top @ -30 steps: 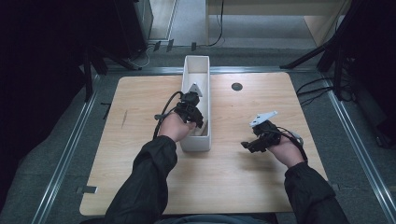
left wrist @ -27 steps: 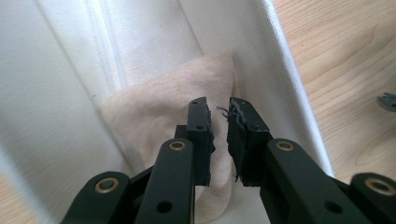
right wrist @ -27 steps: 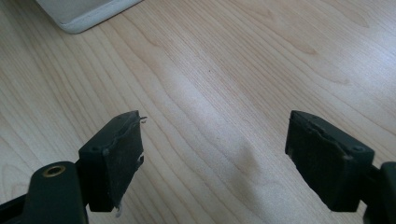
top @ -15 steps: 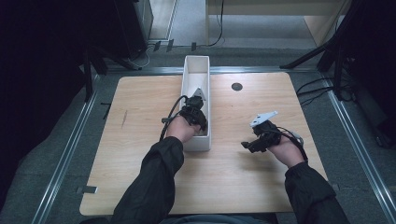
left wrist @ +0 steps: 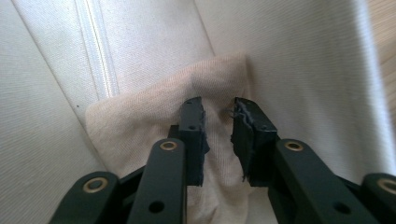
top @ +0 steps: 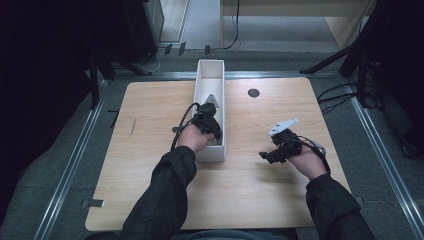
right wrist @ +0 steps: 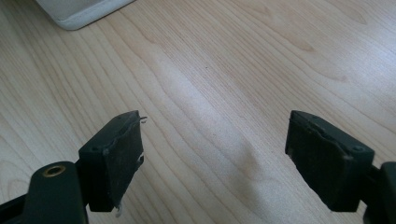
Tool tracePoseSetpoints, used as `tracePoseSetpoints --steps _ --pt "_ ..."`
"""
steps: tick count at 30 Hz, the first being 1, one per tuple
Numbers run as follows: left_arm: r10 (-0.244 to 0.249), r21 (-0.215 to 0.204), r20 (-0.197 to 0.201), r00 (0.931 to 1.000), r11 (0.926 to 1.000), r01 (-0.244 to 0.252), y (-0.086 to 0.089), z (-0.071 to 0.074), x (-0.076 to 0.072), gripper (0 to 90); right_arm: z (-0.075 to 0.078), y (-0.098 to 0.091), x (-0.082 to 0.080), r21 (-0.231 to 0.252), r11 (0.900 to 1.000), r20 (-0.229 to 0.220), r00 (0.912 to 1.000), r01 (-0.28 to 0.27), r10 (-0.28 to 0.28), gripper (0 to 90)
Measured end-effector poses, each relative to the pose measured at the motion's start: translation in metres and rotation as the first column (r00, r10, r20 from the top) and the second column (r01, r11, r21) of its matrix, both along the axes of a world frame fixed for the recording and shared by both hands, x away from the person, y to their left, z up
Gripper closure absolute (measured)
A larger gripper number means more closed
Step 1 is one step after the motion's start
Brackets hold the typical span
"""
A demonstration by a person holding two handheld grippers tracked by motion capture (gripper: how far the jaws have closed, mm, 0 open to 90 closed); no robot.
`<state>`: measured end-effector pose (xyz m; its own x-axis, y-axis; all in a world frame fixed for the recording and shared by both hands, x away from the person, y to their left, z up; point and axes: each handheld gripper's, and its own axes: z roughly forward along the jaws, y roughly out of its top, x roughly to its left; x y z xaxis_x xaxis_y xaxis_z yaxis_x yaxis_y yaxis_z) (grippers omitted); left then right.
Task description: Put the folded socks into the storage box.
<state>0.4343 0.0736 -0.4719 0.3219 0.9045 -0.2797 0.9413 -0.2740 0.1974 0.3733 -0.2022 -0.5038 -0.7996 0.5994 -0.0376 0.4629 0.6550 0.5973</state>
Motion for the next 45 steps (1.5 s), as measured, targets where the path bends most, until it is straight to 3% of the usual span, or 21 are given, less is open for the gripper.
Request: tracePoseSetpoints --steps 10,12,23,31,45 --pt "0.007 -0.039 0.007 1.0 0.9992 -0.006 0.013 0.022 -0.006 56.9 0.0 0.0 0.001 0.009 0.9999 0.0 0.9999 -0.01 0.01 19.3" --pt "0.0 -0.022 0.032 0.9995 0.9998 0.001 0.012 0.025 -0.009 56.5 0.0 0.0 0.0 0.011 0.9998 -0.002 0.9999 -0.014 0.014 19.2" --pt "-0.038 -0.04 0.05 0.998 0.9984 0.04 0.017 0.043 -0.019 50.9 0.0 0.003 -0.004 0.0 0.9997 0.001 0.9997 -0.026 0.026 19.2" --pt "-0.038 -0.075 0.073 0.9966 0.9962 0.043 0.037 0.057 -0.027 46.8 0.001 0.001 -0.006 0.026 0.9996 -0.008 0.9999 -0.014 0.015 19.3" --pt "-0.026 -0.119 0.099 0.9947 0.9921 0.038 0.072 0.078 -0.041 43.5 0.0 -0.001 -0.007 0.017 0.9998 -0.007 0.9999 -0.012 0.013 19.2"
